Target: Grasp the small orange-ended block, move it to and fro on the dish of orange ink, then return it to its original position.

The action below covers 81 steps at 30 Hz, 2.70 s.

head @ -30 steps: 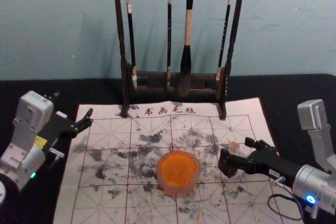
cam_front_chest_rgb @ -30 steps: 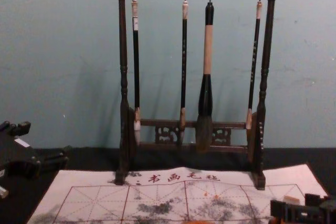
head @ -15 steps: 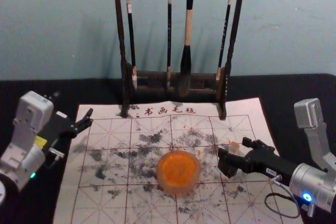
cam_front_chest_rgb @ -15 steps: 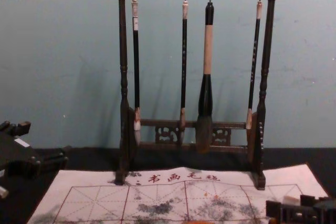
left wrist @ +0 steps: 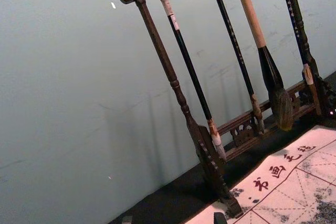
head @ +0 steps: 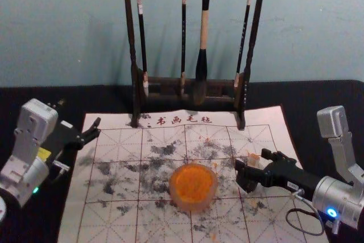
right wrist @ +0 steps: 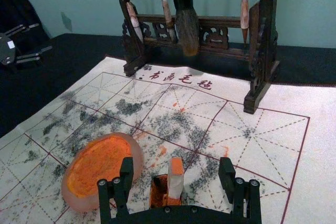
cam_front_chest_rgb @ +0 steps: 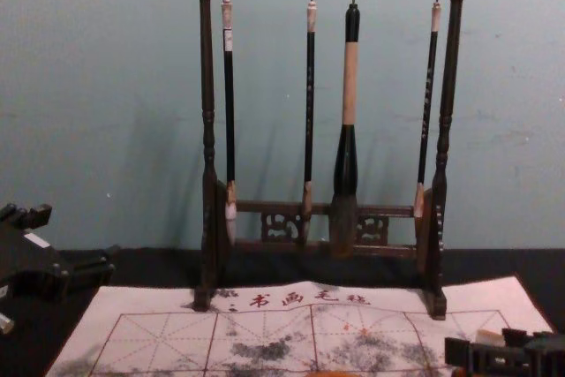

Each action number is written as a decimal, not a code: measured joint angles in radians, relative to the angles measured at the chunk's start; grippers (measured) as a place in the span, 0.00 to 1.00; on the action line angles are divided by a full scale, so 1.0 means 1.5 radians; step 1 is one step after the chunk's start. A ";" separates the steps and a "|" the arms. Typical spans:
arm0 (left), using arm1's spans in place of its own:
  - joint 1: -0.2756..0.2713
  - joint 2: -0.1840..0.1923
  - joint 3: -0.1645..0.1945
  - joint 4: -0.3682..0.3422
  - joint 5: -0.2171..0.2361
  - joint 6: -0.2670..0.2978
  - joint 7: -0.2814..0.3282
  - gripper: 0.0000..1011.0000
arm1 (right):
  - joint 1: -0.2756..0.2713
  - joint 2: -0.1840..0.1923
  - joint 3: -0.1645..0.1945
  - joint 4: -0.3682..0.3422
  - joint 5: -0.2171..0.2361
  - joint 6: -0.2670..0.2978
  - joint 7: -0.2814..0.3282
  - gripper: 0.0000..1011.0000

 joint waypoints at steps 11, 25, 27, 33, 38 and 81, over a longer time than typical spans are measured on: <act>0.000 0.000 0.000 0.000 0.000 0.000 0.000 0.99 | -0.001 0.001 0.001 -0.001 0.000 -0.001 -0.001 0.88; 0.000 0.000 0.000 0.000 0.000 0.000 0.000 0.99 | -0.002 0.001 0.001 -0.002 -0.001 -0.001 -0.002 0.47; 0.000 0.000 0.000 0.000 0.000 0.000 0.000 0.99 | -0.002 0.001 0.001 -0.002 -0.001 -0.002 -0.002 0.40; 0.000 0.000 0.000 0.000 0.000 0.000 0.000 0.99 | -0.002 0.001 0.001 -0.002 -0.001 -0.002 -0.002 0.20; 0.000 0.000 0.000 0.000 0.000 0.000 0.000 0.99 | -0.002 0.001 0.001 -0.002 -0.001 -0.002 -0.002 0.08; 0.000 0.000 0.000 0.000 0.000 0.000 0.000 0.99 | -0.005 0.017 0.012 -0.048 0.015 -0.031 0.000 0.08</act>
